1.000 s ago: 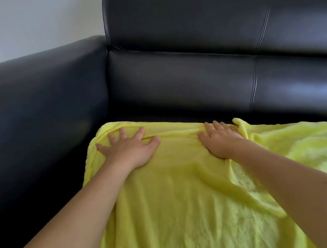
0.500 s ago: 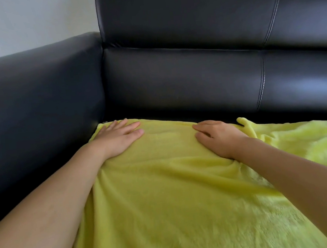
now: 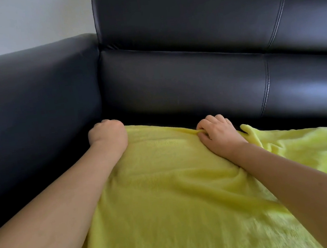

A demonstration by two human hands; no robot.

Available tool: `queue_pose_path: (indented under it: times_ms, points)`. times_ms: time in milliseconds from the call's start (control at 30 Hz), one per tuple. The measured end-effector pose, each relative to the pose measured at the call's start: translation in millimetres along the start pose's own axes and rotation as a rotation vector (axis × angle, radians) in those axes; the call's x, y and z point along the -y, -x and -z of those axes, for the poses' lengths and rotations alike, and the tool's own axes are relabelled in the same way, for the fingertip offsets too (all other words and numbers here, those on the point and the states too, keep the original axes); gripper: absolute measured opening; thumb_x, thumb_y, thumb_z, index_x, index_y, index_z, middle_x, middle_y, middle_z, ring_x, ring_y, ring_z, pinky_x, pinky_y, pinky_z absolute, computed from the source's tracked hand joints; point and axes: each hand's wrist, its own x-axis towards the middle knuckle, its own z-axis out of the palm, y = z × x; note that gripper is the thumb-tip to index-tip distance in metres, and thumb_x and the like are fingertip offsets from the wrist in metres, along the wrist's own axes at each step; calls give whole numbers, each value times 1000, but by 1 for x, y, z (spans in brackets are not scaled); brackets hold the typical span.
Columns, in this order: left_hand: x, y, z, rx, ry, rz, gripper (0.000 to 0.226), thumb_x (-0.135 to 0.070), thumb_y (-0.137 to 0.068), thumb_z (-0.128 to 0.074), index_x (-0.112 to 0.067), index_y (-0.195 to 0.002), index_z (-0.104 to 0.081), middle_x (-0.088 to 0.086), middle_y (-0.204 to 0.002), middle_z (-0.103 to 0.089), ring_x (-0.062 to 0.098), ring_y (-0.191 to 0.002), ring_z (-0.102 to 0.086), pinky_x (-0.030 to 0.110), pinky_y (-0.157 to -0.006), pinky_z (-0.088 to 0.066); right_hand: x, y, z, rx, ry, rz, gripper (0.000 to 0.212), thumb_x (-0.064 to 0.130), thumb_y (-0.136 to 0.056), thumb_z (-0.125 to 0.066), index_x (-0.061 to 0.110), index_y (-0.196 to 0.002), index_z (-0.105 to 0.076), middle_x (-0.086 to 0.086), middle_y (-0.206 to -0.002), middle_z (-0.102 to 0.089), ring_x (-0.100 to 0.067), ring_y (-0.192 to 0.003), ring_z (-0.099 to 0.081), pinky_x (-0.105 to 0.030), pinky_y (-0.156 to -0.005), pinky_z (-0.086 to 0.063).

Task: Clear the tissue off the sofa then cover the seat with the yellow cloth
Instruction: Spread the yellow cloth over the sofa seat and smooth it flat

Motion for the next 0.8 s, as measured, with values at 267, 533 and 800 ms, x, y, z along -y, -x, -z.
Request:
queue_pose_path:
  times_ms: [267, 533, 800]
  points:
    - [-13, -46, -11, -175, -214, -143, 36, 2, -92, -39, -9, -119, -61, 12, -120, -60, 31, -109, -60, 37, -77, -49, -3, -13, -14, -262, 113, -14, 11, 16, -94, -52, 12, -95, -62, -6, -93, -51, -27, -84, -47, -36, -74, -40]
    - [-4, -57, -27, -47, 197, 3, 30, -13, -92, -39, -7, -113, -60, 16, -110, -60, 35, -98, -58, 36, -72, -44, -6, -26, -17, -127, 3, -37, 20, 27, -101, -37, 17, -99, -54, -1, -91, -62, -25, -76, -59, -39, -70, -51]
    - [-26, -50, 1, 295, 84, 135, 71, -48, -87, -30, -9, -145, -40, 15, -145, -43, 36, -128, -45, 49, -105, -38, -7, -27, -20, -96, -35, -56, 20, 29, -102, -36, 18, -101, -53, 0, -94, -62, -24, -77, -59, -38, -69, -50]
